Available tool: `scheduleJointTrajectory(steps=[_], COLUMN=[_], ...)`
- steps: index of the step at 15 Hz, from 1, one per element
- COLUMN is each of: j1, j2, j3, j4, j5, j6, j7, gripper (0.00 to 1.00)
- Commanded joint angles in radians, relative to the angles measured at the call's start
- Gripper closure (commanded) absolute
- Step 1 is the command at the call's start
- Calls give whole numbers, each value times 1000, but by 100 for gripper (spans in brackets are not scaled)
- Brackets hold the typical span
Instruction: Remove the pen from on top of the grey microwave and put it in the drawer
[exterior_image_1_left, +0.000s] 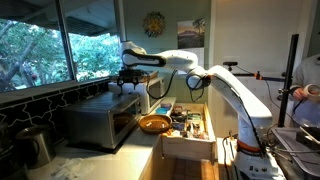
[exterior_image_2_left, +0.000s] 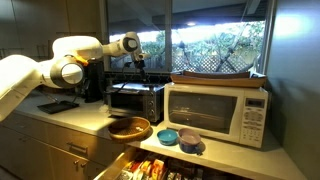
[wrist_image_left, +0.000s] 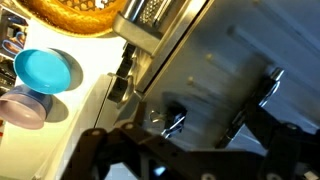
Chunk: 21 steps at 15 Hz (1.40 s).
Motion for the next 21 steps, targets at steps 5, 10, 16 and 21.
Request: scheduleJointTrajectory(steps=[5, 10, 16, 21], j1=[33, 54, 66, 69], j2=[61, 94, 120, 119], j3=[-13, -7, -17, -18], j4=[45, 52, 58, 67], j5=[-36, -43, -86, -107], j6=[219, 236, 200, 141], j7=[71, 47, 7, -40], gripper=[0, 13, 38, 80])
